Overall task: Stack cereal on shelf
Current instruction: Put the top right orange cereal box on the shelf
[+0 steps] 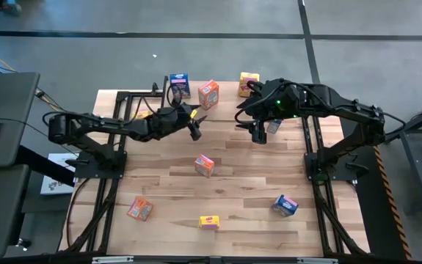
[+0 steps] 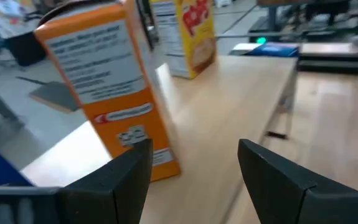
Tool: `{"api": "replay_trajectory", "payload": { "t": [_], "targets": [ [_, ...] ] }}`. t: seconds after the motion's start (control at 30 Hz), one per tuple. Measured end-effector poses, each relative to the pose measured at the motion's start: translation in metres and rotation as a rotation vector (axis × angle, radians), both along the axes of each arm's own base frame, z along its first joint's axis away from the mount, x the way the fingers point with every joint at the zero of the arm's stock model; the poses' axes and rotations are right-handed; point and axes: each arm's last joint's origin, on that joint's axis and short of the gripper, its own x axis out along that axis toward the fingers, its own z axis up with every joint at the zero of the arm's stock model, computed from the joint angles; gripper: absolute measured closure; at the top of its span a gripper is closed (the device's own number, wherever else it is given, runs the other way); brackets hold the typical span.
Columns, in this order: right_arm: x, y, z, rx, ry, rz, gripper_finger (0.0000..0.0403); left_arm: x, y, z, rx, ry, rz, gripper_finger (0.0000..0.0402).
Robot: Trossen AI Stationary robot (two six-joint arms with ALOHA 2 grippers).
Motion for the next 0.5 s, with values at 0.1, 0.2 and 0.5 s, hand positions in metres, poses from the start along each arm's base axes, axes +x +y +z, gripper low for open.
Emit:
{"api": "replay_trajectory", "payload": {
  "t": [0.1,0.2,0.5],
  "targets": [
    [0.0,0.0,0.0,-0.007,0.001,0.006,0.0121,0.0,0.0,-0.002,0.002,0.016,0.017,0.0174],
    [0.0,0.0,0.0,-0.014,0.003,0.013,0.0121,-0.001,0.002,-0.002,0.005,0.015,0.032,0.0176],
    [0.0,0.0,0.0,-0.015,0.003,0.018,0.0121,-0.003,0.018,0.0,-0.054,-0.066,0.015,0.0184]
  ]
}}
